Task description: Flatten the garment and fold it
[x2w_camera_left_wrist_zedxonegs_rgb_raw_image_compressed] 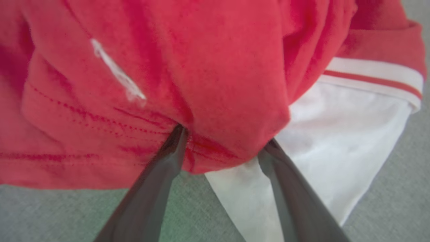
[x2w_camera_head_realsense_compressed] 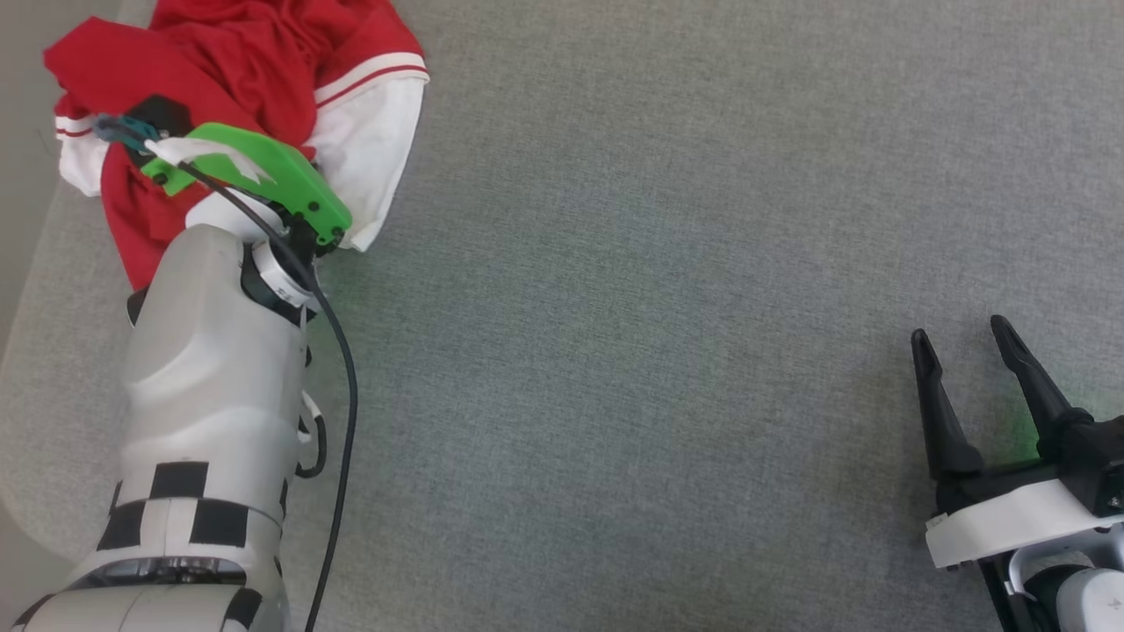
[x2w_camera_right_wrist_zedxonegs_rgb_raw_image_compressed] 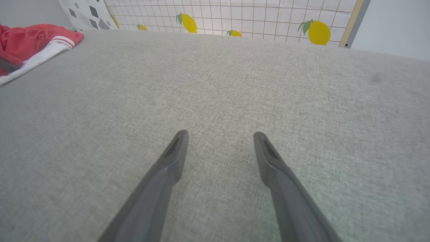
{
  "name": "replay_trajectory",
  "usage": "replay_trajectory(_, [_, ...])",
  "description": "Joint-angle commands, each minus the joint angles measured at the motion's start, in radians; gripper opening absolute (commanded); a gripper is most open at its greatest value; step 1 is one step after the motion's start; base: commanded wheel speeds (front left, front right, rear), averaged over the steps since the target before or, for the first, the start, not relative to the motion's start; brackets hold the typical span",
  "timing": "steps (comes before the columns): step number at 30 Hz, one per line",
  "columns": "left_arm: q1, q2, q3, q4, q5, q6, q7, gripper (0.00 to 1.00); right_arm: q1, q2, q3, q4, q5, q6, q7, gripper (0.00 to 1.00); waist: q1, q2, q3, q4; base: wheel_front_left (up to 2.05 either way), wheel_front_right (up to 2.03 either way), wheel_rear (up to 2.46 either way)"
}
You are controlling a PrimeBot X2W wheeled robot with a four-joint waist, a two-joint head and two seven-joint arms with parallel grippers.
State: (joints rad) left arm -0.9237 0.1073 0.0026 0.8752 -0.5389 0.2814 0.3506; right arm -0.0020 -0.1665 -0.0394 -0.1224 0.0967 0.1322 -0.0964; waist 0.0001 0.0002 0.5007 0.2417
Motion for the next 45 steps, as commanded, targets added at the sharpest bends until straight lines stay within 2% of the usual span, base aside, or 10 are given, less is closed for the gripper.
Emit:
replay_trajectory(1, [0.031,-0.041,-0.012,0.04,-0.023,-0.021,0.008,1.0,-0.019,-0.003,0.002,-0.007,0.006,-0.002,0.001,1.0,-0.0001,-0.0002,0.015,-0.009,0.0,0.0,0.0])
replay_trajectory(2, [0.033,-0.043,-0.007,0.038,-0.031,-0.029,-0.016,0.33,-0.02,-0.004,0.002,-0.005,0.006,-0.002,0.002,1.0,-0.0001,-0.0002,0.012,-0.008,0.0,0.0,0.0])
replay_trajectory(3, [0.033,-0.043,-0.004,0.033,-0.033,-0.037,-0.046,0.0,-0.019,-0.004,0.002,-0.004,0.007,-0.002,0.002,1.0,-0.0001,-0.0002,0.008,-0.005,0.0,0.0,0.0])
replay_trajectory(7, [0.023,-0.036,0.009,0.003,-0.038,-0.08,-0.179,0.0,-0.014,-0.001,0.006,0.013,0.007,-0.002,-0.001,1.0,-0.0001,-0.0002,-0.029,0.006,0.0,0.0,0.0])
replay_trajectory(14, [-0.073,0.054,0.002,-0.08,-0.001,-0.167,-0.352,0.0,-0.016,0.037,0.04,0.079,0.016,-0.002,-0.027,1.0,-0.0001,-0.0002,-0.153,0.01,0.0,0.0,0.0])
replay_trajectory(23, [-0.285,0.137,-0.091,-0.27,0.049,-0.299,-0.303,0.0,-0.018,0.098,0.069,0.203,0.026,-0.002,-0.085,1.0,-0.0001,-0.0002,-0.319,-0.05,0.0,0.0,0.0])
replay_trajectory(29, [-0.38,0.041,-0.166,-0.384,-0.019,-0.376,-0.217,0.0,-0.026,0.114,0.028,0.278,0.029,-0.002,-0.122,1.0,-0.0001,-0.0002,-0.422,-0.138,0.0,0.0,0.0])
replay_trajectory(34, [-0.349,-0.034,-0.217,-0.439,-0.147,-0.399,-0.152,0.0,-0.025,0.116,-0.026,0.3,0.034,-0.002,-0.137,1.0,-0.0001,-0.0002,-0.47,-0.21,0.0,0.0,0.0])
replay_trajectory(39, [-0.238,-0.054,-0.293,-0.473,-0.253,-0.4,-0.111,0.0,-0.004,0.116,-0.065,0.309,0.047,-0.002,-0.145,1.0,-0.0001,-0.0002,-0.485,-0.261,0.0,0.0,0.0])
replay_trajectory(45, [0.003,-0.057,-0.488,-0.503,-0.417,-0.339,-0.129,0.0,0.022,0.116,-0.063,0.319,0.054,-0.002,-0.147,1.0,-0.0001,-0.0002,-0.477,-0.294,0.0,0.0,0.0])
